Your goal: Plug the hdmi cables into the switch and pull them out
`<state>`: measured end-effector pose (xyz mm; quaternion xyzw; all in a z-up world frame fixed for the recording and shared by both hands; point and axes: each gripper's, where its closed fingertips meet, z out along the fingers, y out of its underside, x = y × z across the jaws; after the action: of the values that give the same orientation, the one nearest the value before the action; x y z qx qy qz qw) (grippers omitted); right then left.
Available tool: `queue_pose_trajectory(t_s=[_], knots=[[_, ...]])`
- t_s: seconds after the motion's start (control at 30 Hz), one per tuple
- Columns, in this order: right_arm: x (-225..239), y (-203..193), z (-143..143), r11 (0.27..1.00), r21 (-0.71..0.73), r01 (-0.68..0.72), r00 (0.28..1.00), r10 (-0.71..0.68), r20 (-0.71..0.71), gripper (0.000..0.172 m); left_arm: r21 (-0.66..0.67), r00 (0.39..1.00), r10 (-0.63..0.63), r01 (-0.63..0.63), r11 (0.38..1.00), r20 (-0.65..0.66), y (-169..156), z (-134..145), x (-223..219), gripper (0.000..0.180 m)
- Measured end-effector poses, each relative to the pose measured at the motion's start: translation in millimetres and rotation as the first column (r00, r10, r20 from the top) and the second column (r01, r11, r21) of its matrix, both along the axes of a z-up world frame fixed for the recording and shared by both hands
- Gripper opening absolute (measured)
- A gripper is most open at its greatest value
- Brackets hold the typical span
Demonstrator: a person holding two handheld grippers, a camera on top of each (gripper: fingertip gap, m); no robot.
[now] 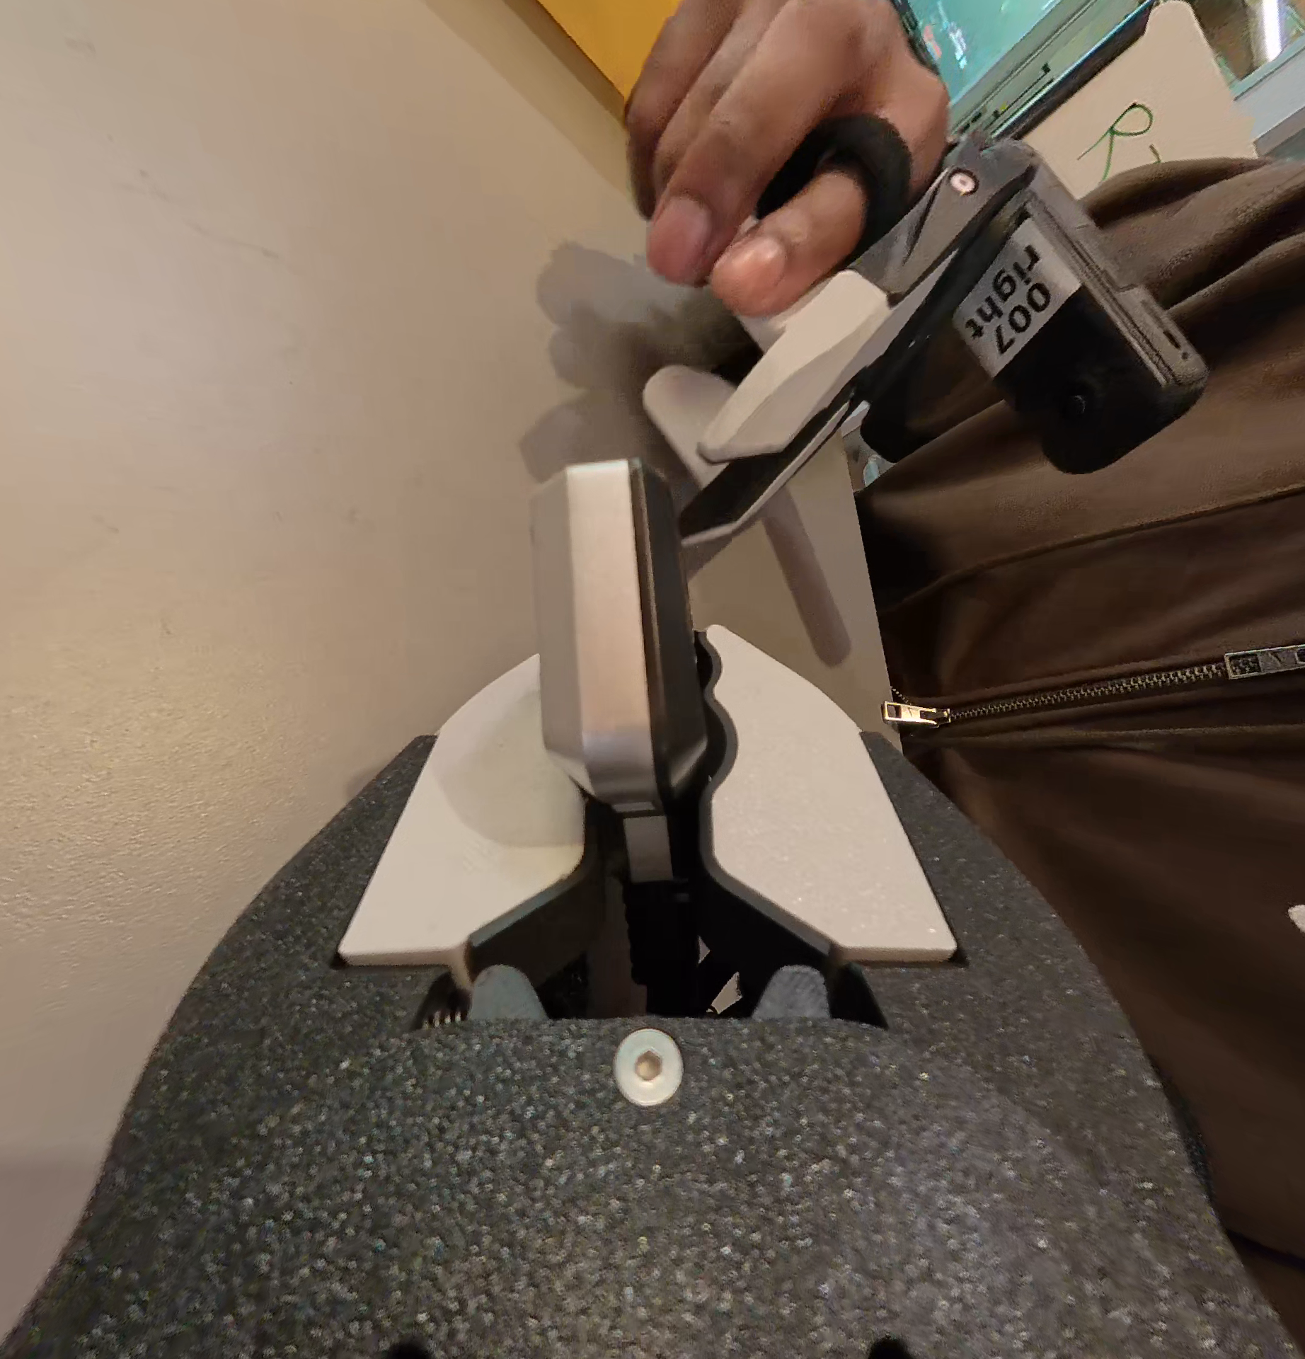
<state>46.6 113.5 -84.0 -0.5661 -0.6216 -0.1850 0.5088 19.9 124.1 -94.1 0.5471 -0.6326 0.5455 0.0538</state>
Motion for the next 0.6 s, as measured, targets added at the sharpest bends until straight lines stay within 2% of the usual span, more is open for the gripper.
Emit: queue_pose_trajectory(t_s=[0.13, 0.23, 0.33, 0.6], knots=[[-10, 24, 15, 0.995, 0.100, 0.013, 0.993, -0.001, -0.120, 0.053, -0.030, 1.000, -0.001, 0.001, 1.000, 0.005, 1, 2, 0, 0.024], [-10, 29, 18, 0.974, 0.225, -0.002, 0.998, 0.018, -0.068, 0.055, -0.087, 1.000, 0.021, -0.020, 0.996, 0.008, 3, 7, 2, 0.024], [-12, 30, 12, 0.963, 0.268, -0.016, 0.999, 0.024, -0.026, 0.056, -0.191, 1.000, 0.014, -0.010, 0.982, 0.021, -3, 16, 4, 0.024], [-17, 35, 20, 0.905, 0.425, -0.011, 0.999, -0.012, 0.052, 0.058, -0.261, 0.998, 0.057, -0.050, 0.964, 0.019, -9, 22, 13, 0.023]])
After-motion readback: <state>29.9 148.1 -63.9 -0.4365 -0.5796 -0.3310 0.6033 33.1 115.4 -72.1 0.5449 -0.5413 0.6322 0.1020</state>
